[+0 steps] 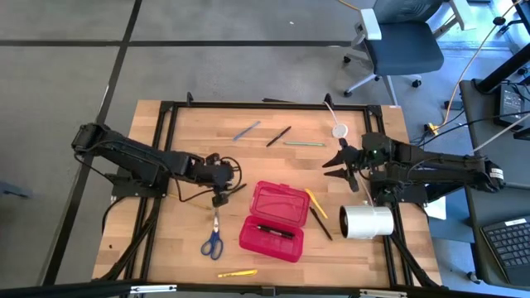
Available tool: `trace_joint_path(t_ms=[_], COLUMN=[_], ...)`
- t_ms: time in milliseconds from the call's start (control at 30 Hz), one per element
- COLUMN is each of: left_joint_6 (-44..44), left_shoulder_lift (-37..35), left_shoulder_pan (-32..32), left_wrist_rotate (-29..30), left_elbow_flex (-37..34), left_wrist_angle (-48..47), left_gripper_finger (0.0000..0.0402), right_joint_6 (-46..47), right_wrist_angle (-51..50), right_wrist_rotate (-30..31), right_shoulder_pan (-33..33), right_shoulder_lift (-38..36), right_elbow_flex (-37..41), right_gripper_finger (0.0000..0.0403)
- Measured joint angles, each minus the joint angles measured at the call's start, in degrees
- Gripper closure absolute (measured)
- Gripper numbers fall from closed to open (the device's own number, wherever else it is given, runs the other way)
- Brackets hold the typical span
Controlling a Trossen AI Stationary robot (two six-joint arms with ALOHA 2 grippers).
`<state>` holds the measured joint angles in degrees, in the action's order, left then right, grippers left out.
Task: Pick & place school supplies into a supply box
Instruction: Put the yellow pencil into the red supply box
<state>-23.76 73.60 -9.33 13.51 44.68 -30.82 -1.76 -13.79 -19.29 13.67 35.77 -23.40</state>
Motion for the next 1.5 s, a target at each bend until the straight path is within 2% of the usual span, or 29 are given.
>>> trace_joint_path(t_ms=[67,233,333,467,600,867,1233,1500], left_joint_6=[-1.68,-0.19,0.86,0.4,0.44,-1.1,-1.15,-0.3], left_shoulder_lift=[0.0,0.39,0.44,0.44,1.22,7.49,14.87,19.07], left_shoulder_pan=[-0.29,-1.85,-3.91,-7.17,-9.44,-11.42,-11.68,-11.68], left_wrist_rotate=[-1.42,-8.47,-11.84,-11.73,-10.02,-8.69,-15.07,-15.22], left_elbow_flex=[1.13,0.77,0.49,0.49,0.49,0.47,0.47,0.75], left_wrist_angle=[-4.43,-5.61,-9.57,-14.53,-14.92,-15.02,-12.27,-12.79], left_gripper_finger=[0.0327,0.0327,0.0327,0.0327,0.0327,0.0327,0.0327,0.033], right_joint_6=[0.09,0.18,0.2,0.29,0.45,1.73,1.68,1.57], right_wrist_angle=[0.21,0.34,0.3,0.29,0.31,0.19,-0.27,-0.45], right_wrist_rotate=[-0.02,0.0,0.02,0.04,0.05,0.11,0.11,0.12], right_shoulder_pan=[0.52,0.8,0.78,0.78,0.78,0.78,0.78,0.78], right_shoulder_lift=[0.08,0.58,0.65,0.66,0.72,0.87,0.87,0.87], right_elbow_flex=[0.4,0.43,0.43,0.43,0.43,0.43,0.43,0.43], right_gripper_finger=[0.0266,0.0266,0.0266,0.0266,0.0266,0.0266,0.0266,0.0266])
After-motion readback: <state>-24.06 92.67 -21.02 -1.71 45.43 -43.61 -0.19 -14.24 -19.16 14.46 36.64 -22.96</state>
